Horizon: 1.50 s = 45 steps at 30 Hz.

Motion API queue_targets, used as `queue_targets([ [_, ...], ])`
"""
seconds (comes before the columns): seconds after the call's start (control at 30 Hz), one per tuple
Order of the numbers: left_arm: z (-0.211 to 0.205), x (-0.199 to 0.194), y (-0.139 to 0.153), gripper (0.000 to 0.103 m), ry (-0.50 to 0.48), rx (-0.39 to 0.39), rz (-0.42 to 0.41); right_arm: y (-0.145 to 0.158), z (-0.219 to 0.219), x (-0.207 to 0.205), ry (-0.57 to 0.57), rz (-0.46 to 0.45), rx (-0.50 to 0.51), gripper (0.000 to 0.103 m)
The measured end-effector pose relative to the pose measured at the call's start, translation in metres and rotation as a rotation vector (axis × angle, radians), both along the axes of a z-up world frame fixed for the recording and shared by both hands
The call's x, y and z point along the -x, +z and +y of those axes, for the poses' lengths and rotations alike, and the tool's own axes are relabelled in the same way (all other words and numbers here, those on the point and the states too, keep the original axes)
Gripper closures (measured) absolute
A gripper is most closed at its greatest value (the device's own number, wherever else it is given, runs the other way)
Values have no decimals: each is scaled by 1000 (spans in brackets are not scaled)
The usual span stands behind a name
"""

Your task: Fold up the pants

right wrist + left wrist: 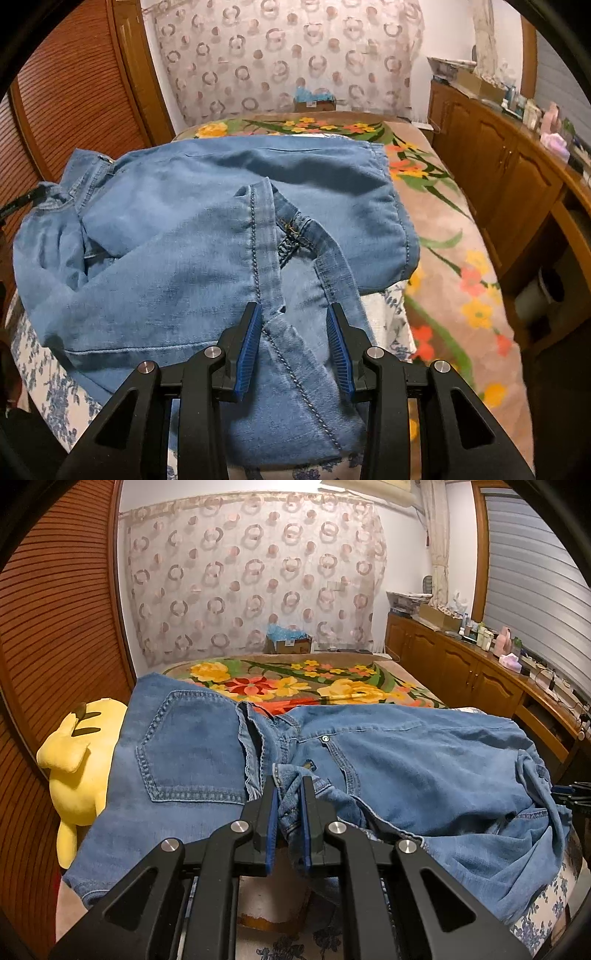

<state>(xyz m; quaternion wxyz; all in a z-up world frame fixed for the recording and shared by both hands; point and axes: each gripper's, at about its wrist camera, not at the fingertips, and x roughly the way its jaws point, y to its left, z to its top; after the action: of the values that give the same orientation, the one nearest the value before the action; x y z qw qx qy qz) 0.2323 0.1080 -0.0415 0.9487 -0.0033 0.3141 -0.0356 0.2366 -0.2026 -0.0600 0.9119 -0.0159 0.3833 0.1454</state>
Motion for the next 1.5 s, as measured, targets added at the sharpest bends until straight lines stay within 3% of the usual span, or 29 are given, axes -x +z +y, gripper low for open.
queue_targets([
  [0.33, 2, 4, -4, 92, 6, 5, 8, -3, -4, 2, 30, 18, -5, 66],
  [0.47, 4, 10, -5, 92, 7, 6, 10, -1, 0, 4, 62, 26, 1, 84],
  [0.57, 4, 10, -6, 92, 7, 10, 7, 3, -1, 10, 67, 16, 7, 88],
  [0.83, 7, 22, 21, 92, 16, 22, -66, 56, -39, 43, -39, -194, -98, 93],
  [1.1, 8, 5, 47, 92, 15, 28, -99, 106, -76, 55, -169, -409, -112, 95],
  [1.27, 3, -22, 51, 92, 9, 9, -87, 113, -79, 28, -185, -437, -93, 95],
  [1.5, 1, -75, 39, 92, 18, -2, -36, 100, -53, -16, -191, -414, -50, 95],
])
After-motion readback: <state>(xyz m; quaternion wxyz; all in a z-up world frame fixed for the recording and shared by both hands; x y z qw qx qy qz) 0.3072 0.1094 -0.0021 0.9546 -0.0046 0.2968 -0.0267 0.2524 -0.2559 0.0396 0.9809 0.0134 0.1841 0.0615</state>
